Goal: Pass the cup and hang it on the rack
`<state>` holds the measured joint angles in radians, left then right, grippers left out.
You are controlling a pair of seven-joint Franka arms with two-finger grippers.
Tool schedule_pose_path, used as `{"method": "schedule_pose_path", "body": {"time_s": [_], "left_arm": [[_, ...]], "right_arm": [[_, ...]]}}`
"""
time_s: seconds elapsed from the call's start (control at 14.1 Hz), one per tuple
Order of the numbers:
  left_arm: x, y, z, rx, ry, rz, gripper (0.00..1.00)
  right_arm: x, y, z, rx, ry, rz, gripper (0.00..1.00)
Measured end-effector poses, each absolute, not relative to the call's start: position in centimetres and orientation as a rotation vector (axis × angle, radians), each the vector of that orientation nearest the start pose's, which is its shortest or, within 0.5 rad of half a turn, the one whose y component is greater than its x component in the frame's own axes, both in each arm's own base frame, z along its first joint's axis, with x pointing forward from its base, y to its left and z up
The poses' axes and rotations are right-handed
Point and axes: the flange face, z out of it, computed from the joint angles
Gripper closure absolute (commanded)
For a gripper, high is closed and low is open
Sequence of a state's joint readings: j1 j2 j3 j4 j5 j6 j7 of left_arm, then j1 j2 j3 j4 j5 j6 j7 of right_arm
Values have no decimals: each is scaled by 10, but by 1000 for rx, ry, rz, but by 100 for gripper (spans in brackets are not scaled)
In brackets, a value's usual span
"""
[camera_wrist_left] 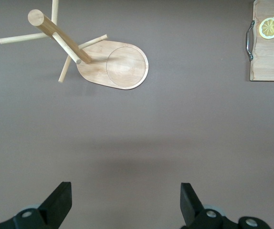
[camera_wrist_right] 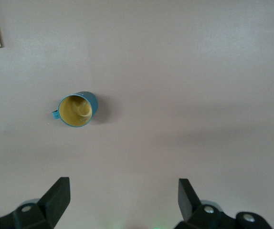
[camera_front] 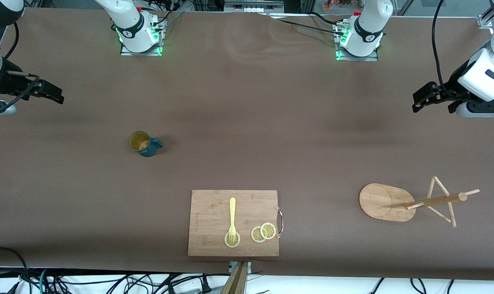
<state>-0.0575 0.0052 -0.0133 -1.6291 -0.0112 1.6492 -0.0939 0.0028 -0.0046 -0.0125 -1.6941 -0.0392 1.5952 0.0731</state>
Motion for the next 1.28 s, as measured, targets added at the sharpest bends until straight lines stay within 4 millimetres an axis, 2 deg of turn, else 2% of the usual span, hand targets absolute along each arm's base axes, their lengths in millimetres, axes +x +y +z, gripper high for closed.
{"method": "schedule_pose_path", "body": {"time_s": [0.57,0.78,0.92,1.06,1.28], "left_arm": [[561,-42,601,-3154,-34,-24,0],[561,-46,601,-3154,-25,-25,0],[561,-49,601,-3154,-15,-29,0],[560,-56,602,-3155,5,-32,0],[560,-59,602,-3155,13,-35,0]], "right_arm": [[548,4,570,-3178,82,166,0],[550,5,564,-3177,80,200,0],[553,7,554,-3176,70,229,0],[558,22,539,-3175,26,278,0],[575,55,491,-3177,-61,331,1]]}}
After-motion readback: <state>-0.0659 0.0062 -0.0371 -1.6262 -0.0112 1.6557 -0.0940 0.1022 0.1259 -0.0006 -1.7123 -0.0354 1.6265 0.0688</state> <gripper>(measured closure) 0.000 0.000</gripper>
